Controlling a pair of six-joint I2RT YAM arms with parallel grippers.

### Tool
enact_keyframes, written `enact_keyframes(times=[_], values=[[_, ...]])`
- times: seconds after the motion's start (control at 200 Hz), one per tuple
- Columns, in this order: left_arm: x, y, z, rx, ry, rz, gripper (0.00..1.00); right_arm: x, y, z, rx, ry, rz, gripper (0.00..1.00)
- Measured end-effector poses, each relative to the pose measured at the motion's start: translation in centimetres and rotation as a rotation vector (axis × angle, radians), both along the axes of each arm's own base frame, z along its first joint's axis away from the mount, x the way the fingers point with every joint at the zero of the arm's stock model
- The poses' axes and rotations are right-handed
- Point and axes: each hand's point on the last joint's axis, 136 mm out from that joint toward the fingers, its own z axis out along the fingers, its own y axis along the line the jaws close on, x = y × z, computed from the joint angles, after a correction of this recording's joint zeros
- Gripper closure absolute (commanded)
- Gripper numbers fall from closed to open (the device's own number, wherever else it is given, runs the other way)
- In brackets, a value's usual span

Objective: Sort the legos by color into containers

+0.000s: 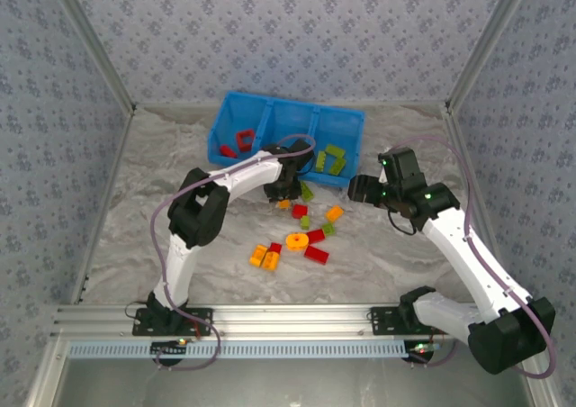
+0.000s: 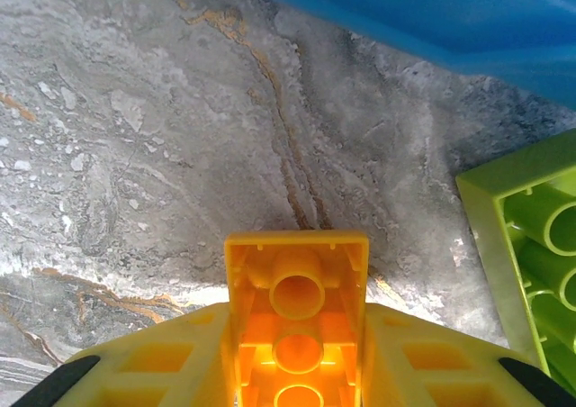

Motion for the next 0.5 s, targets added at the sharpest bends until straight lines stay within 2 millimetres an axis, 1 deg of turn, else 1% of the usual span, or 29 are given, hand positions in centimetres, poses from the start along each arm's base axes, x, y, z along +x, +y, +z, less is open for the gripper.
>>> enact_keyframes(times=[0.19, 0.295, 0.35, 0.41, 0.46, 0.5], values=[[0.0, 0.2, 0.1, 0.012, -0.001, -0.010, 0.65, 0.1, 0.0, -0.1, 0.004, 0.003, -0.006, 0.19], [0.1, 0.8, 0.9, 0.047, -0.004, -0.019, 0.65, 0.1, 0.0, -0.1, 0.004, 0.003, -0.006, 0.19], [0.6, 0.9, 2.0, 0.048, -0.024, -0.023, 0.65, 0.1, 0.0, -0.1, 0.004, 0.003, -0.005, 0.19], [1.4, 0.9, 3.9, 0.035, -0.054, -0.025, 0.64, 0.1, 0.1, -0.1, 0.004, 0.002, -0.005, 0.19], [2.6, 0.9, 5.8, 0.011, -0.089, -0.021, 0.64, 0.2, 0.1, 0.0, 0.006, -0.004, -0.005, 0.19], [4.0, 0.9, 7.5, -0.015, -0.130, -0.016, 0.64, 0.3, 0.2, 0.2, 0.009, -0.011, -0.005, 0.19]])
